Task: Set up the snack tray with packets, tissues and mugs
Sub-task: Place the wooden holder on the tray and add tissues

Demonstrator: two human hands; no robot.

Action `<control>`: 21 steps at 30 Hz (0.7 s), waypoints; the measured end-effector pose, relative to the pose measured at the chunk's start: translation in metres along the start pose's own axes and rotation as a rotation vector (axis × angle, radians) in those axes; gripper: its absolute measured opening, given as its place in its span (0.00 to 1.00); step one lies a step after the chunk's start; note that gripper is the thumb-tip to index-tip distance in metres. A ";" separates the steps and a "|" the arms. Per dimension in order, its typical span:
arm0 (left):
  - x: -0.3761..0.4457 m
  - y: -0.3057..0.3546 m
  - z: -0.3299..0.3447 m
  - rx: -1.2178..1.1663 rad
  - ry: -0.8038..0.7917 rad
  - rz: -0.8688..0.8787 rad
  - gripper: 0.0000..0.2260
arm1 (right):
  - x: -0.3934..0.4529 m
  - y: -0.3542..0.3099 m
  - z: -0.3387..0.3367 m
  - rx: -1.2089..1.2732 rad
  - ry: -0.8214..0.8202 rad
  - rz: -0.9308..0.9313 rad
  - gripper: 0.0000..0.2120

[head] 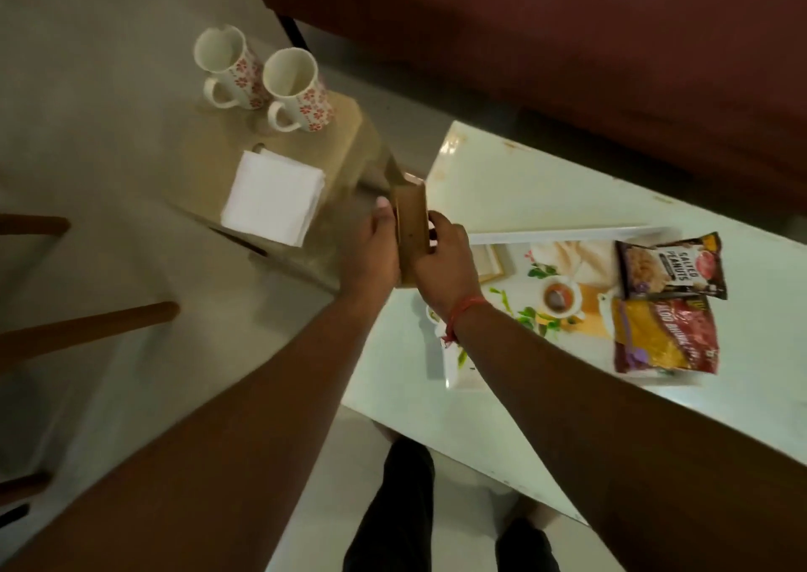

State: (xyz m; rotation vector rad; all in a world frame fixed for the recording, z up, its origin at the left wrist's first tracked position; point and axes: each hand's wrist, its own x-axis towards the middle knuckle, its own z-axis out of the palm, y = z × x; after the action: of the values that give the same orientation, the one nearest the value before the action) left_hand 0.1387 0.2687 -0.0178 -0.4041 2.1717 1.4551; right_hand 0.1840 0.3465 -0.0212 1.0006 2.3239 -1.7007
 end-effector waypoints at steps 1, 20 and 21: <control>-0.010 -0.007 0.016 -0.010 -0.051 -0.025 0.29 | -0.007 0.014 -0.014 -0.023 0.022 0.001 0.15; -0.055 -0.058 0.072 0.074 -0.169 -0.154 0.16 | -0.042 0.099 -0.049 -0.121 0.050 0.121 0.18; -0.055 -0.058 0.071 0.069 -0.168 -0.152 0.16 | -0.042 0.098 -0.047 -0.132 0.052 0.127 0.19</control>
State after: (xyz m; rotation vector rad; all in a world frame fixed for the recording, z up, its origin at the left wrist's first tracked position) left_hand 0.2297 0.3106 -0.0544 -0.3983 2.0066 1.2806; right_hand 0.2845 0.3850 -0.0657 1.1523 2.3133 -1.4714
